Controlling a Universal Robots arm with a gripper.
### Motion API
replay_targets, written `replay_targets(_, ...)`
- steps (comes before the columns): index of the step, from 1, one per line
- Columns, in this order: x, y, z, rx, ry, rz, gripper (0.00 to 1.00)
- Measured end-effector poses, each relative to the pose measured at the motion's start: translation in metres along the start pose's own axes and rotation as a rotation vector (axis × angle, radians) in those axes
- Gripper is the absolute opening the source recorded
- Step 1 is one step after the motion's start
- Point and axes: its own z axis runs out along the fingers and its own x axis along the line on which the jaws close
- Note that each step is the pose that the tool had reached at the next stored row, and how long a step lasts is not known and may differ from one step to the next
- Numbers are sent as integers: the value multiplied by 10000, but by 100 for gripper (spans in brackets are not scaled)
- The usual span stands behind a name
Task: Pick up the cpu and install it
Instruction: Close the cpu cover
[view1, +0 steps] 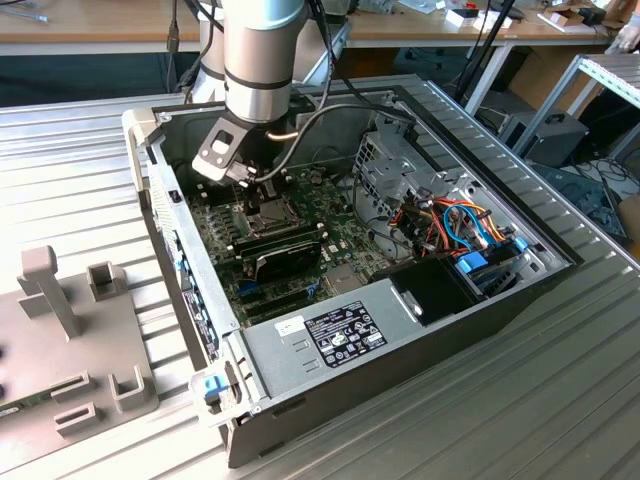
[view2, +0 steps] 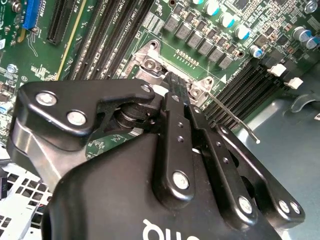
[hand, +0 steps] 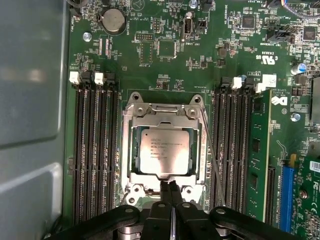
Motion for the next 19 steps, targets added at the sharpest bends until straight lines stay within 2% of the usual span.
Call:
replay_targets(1, 0, 1, 1, 35, 2, -3, 11)
replay_targets(2, 0, 1, 3, 154, 6, -6, 11)
replay_targets(9, 0, 4, 4, 170, 6, -7, 11)
replay_targets(11, 1, 7, 24, 170, 6, -5, 11)
replay_targets(14, 2, 7, 98, 171, -21, -7, 11)
replay_targets(19, 3, 4, 139, 177, -75, -8, 11)
